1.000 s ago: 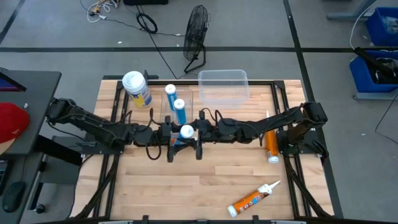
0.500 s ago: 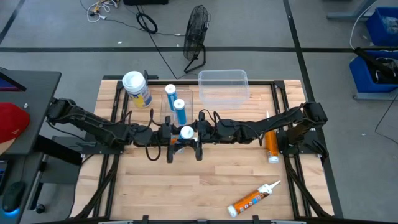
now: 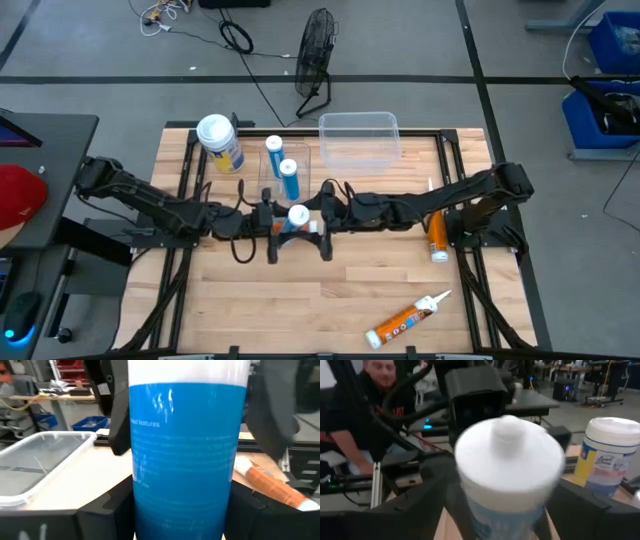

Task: Pick & place silicon tubes, Sealant and Lysol wipes
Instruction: Put the blue sealant into the left transparent bin

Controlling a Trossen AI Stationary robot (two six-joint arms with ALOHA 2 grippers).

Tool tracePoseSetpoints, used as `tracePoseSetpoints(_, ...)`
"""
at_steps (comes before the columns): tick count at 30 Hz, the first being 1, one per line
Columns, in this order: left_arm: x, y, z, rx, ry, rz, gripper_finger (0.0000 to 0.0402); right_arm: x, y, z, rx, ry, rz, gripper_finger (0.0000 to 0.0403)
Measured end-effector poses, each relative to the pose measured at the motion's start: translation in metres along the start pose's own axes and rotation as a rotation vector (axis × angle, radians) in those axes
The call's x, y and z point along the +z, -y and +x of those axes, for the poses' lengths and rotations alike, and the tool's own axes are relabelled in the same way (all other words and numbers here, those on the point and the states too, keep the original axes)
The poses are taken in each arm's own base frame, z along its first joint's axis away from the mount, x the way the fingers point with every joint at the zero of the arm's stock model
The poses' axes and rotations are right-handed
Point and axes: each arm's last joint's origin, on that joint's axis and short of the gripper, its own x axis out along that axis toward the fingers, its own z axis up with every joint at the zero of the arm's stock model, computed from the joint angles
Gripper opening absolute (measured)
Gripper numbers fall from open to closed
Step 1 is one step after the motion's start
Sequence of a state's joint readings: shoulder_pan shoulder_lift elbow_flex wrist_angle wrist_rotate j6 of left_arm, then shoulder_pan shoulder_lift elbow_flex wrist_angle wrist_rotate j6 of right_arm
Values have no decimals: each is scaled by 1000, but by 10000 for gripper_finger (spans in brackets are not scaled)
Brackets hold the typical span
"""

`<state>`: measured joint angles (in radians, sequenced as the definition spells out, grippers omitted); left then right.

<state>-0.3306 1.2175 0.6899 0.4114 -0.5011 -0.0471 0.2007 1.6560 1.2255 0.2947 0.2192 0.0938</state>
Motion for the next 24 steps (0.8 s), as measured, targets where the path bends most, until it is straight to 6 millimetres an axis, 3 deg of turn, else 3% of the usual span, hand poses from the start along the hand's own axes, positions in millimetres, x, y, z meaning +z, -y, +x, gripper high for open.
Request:
tracePoseSetpoints(10,2,3,-27,150,29,62,217,4,-8,-24,-10,-137,-22,292)
tracePoseSetpoints(18,-1,-18,-57,257,153,-10,217,-14,-12,-29,-192,-159,-38,228)
tracePoseSetpoints(24,-19,-37,-60,344,221,-14,217,-30,-4,-32,-442,-133,31,158)
